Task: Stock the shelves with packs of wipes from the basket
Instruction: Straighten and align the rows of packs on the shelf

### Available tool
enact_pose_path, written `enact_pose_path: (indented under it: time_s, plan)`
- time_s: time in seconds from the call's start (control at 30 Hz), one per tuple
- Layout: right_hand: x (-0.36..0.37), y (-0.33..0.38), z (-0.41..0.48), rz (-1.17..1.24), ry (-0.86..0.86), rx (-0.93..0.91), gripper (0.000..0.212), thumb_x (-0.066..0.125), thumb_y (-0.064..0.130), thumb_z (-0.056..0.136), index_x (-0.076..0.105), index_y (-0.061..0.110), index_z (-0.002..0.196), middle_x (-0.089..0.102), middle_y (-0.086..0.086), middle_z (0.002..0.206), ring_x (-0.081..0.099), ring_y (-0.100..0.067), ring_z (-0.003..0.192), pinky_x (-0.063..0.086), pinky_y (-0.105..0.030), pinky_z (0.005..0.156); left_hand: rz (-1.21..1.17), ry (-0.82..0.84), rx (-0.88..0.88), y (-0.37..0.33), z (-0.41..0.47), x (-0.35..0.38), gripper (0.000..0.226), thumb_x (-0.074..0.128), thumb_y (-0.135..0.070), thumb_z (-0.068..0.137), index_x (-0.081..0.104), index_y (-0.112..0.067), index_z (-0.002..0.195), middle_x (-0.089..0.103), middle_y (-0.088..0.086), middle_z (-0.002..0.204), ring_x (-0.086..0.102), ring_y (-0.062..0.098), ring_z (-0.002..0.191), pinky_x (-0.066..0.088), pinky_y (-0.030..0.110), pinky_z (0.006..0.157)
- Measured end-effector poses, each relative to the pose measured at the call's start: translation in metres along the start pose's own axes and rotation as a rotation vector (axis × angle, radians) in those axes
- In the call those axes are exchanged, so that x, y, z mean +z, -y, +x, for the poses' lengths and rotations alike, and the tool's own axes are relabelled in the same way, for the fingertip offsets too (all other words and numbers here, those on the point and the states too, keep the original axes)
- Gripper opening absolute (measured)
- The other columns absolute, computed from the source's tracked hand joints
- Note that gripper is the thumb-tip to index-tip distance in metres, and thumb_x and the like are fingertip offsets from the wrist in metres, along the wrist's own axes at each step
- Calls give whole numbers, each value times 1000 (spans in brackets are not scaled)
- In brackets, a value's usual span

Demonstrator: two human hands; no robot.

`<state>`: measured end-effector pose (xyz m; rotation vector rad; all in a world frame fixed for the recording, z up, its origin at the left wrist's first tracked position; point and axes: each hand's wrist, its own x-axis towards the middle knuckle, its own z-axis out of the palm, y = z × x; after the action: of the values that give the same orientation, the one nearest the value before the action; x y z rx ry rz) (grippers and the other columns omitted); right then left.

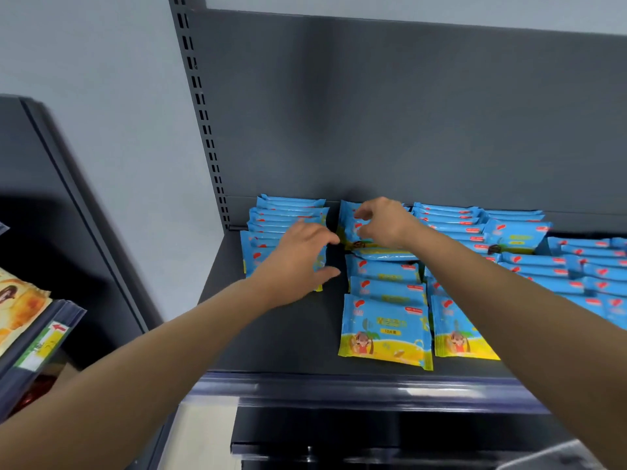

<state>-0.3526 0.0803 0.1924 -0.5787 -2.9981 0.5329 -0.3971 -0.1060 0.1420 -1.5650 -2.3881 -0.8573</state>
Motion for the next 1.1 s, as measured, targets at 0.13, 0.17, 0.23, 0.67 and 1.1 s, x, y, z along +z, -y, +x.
enact_pose_path:
  time_s: [0.13, 0.17, 0.23, 0.67, 1.1]
  plan:
    - [-9, -21, -11, -156, 102, -40, 47, 57, 10, 86, 51, 13, 132, 49, -6, 139, 46, -21, 127, 37, -29, 105, 80, 179, 46, -24, 1, 23, 49, 58, -49, 84, 52, -19, 123, 52, -2, 122, 40, 16, 115, 17, 24, 103]
    - [-12, -27, -13, -190, 157, -39, 49, 58, 10, 86, 49, 14, 134, 46, -5, 142, 43, -22, 130, 35, -31, 106, 126, 227, 54, -28, 1, 29, 51, 57, -52, 83, 52, -20, 123, 52, -2, 120, 42, 16, 113, 19, 26, 102]
    - [-15, -39, -18, -247, 278, -24, 59, 62, 12, 84, 42, 17, 139, 38, -5, 147, 39, -25, 132, 36, -33, 106, 199, 355, 37, -33, 0, 41, 58, 57, -57, 81, 48, -21, 126, 51, -2, 118, 43, 18, 110, 25, 31, 100]
    - [17, -87, -3, -425, 239, -118, 37, 57, 7, 86, 54, 11, 122, 57, -12, 121, 54, -29, 107, 47, -36, 84, -203, 588, -349, -49, 3, 66, 91, 80, -34, 67, 23, -18, 136, 42, -3, 135, 50, 8, 102, 46, 26, 80]
    - [10, -90, 15, -288, -32, -101, 32, 51, 5, 89, 45, 8, 120, 51, -17, 118, 54, -36, 102, 49, -41, 81, -72, 370, -315, -43, 17, 82, 75, 79, -36, 61, 40, -9, 120, 28, -1, 127, 37, 18, 117, 47, 33, 94]
